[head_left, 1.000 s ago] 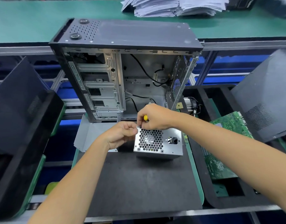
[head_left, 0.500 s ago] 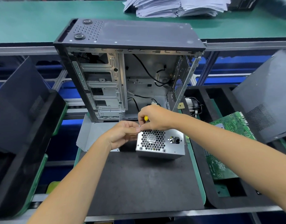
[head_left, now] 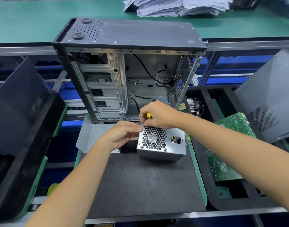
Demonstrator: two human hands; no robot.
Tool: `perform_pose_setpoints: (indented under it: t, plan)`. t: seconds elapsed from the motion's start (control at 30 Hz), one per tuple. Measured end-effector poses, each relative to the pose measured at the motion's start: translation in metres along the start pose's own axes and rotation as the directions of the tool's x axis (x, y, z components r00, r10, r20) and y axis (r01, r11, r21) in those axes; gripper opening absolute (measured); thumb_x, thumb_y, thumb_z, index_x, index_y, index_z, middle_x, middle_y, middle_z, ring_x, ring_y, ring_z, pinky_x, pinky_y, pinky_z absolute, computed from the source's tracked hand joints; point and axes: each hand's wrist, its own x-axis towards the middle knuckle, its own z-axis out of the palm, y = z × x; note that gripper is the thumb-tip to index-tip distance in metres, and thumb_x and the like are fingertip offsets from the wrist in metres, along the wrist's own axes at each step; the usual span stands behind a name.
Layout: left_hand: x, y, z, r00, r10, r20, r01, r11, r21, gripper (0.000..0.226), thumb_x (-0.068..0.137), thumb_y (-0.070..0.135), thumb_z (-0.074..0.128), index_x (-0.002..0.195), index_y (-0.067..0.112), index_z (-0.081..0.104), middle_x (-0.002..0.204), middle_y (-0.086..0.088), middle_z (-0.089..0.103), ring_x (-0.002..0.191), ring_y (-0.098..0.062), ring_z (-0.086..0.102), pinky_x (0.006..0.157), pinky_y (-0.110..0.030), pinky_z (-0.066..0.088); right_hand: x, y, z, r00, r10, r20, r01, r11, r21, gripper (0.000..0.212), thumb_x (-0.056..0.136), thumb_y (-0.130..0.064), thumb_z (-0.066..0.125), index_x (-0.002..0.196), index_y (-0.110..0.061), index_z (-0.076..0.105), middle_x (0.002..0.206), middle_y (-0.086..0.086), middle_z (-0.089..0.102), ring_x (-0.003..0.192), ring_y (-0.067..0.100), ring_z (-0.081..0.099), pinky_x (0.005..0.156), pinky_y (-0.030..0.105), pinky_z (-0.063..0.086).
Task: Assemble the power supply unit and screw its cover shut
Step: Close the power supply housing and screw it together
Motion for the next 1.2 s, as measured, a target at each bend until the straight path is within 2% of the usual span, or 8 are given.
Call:
perform_pose_setpoints:
  t: [0.17, 0.4, 0.53, 0.63, 0.77, 0.9, 1.03, 1.2]
  plan:
    - [0.001, 0.001, 0.004, 0.999, -0.003, -0.042, 0.002, 1.000, -0.017, 0.011, 0.067, 0.010, 0.074, 0.077, 0.008, 0.078, 0.084, -0.009, 0.075, 0.079, -0.017, 0.072, 0.069, -0.026, 0.057, -0.002, -0.003, 0.000, 0.999, -0.047, 0.017, 0.050, 0.981, -0.189, 0.007, 0.085, -0.016, 0.069, 0.086, -0.023, 0.067, 0.081, -0.013, 0.067, 0.079, 0.009, 0.058, 0.077, 0.035, 0.051]
    - [0.001, -0.001, 0.009, 0.998, 0.004, -0.056, -0.005, 1.000, -0.008, 0.015, 0.083, 0.001, 0.065, 0.082, 0.009, 0.077, 0.092, -0.011, 0.073, 0.085, -0.019, 0.068, 0.084, -0.033, 0.057, -0.002, -0.009, 0.003, 0.990, -0.131, 0.049, 0.140, 0.895, -0.423, 0.016, 0.089, -0.011, 0.062, 0.098, -0.023, 0.065, 0.083, -0.002, 0.068, 0.081, 0.021, 0.061, 0.068, 0.036, 0.051]
    - [-0.001, 0.000, 0.011, 0.998, 0.009, -0.060, -0.009, 1.000, -0.004, 0.012, 0.085, 0.002, 0.064, 0.090, 0.005, 0.074, 0.088, -0.008, 0.074, 0.081, -0.015, 0.069, 0.074, -0.029, 0.057, 0.002, -0.009, 0.004, 0.994, -0.086, 0.061, 0.104, 0.914, -0.392, 0.012, 0.089, -0.015, 0.064, 0.098, -0.023, 0.064, 0.092, -0.001, 0.067, 0.089, 0.021, 0.060, 0.075, 0.041, 0.052]
    - [-0.003, 0.001, 0.014, 0.998, 0.023, -0.055, -0.023, 1.000, 0.003, 0.011, 0.083, 0.009, 0.069, 0.091, 0.004, 0.074, 0.087, -0.009, 0.074, 0.081, -0.015, 0.070, 0.071, -0.026, 0.056, 0.003, -0.006, 0.003, 0.998, -0.014, 0.069, 0.037, 0.935, -0.353, 0.005, 0.089, -0.025, 0.067, 0.092, -0.023, 0.065, 0.087, -0.001, 0.066, 0.085, 0.021, 0.060, 0.078, 0.042, 0.052]
    - [-0.004, -0.001, 0.017, 0.998, 0.034, -0.048, -0.033, 0.999, 0.008, 0.013, 0.075, 0.020, 0.070, 0.081, 0.010, 0.077, 0.088, -0.008, 0.075, 0.081, -0.014, 0.070, 0.069, -0.023, 0.055, 0.000, -0.005, 0.001, 0.996, 0.000, 0.090, 0.030, 0.942, -0.334, 0.008, 0.088, -0.027, 0.068, 0.090, -0.020, 0.068, 0.086, 0.001, 0.066, 0.083, 0.020, 0.060, 0.073, 0.038, 0.052]
    - [-0.005, 0.001, 0.017, 0.997, 0.041, -0.068, -0.040, 0.999, 0.022, 0.011, 0.075, 0.018, 0.070, 0.081, 0.011, 0.076, 0.083, -0.005, 0.074, 0.075, -0.011, 0.070, 0.065, -0.021, 0.054, 0.000, -0.004, 0.003, 0.995, -0.027, 0.092, 0.060, 0.927, -0.371, 0.007, 0.092, -0.028, 0.063, 0.088, -0.022, 0.064, 0.090, 0.001, 0.065, 0.084, 0.021, 0.059, 0.077, 0.042, 0.052]
    - [-0.006, 0.001, 0.021, 0.991, 0.072, -0.112, -0.063, 0.994, 0.086, 0.004, 0.088, 0.008, 0.065, 0.088, 0.009, 0.069, 0.070, 0.003, 0.070, 0.062, -0.007, 0.064, 0.057, -0.018, 0.050, 0.000, 0.001, 0.004, 0.997, -0.025, 0.069, 0.046, 0.946, -0.322, 0.012, 0.092, -0.031, 0.062, 0.090, -0.020, 0.065, 0.089, -0.001, 0.061, 0.083, 0.020, 0.055, 0.078, 0.043, 0.050]
    - [-0.009, 0.001, 0.023, 0.976, 0.167, -0.138, -0.156, 0.984, 0.092, 0.022, 0.086, 0.006, 0.068, 0.105, 0.016, 0.060, 0.095, -0.014, 0.072, 0.075, -0.020, 0.064, 0.065, -0.026, 0.051, 0.002, 0.006, 0.003, 0.997, -0.015, 0.071, 0.030, 0.977, -0.210, 0.018, 0.089, -0.034, 0.066, 0.085, -0.017, 0.066, 0.084, -0.002, 0.065, 0.074, 0.009, 0.049, 0.070, 0.031, 0.047]
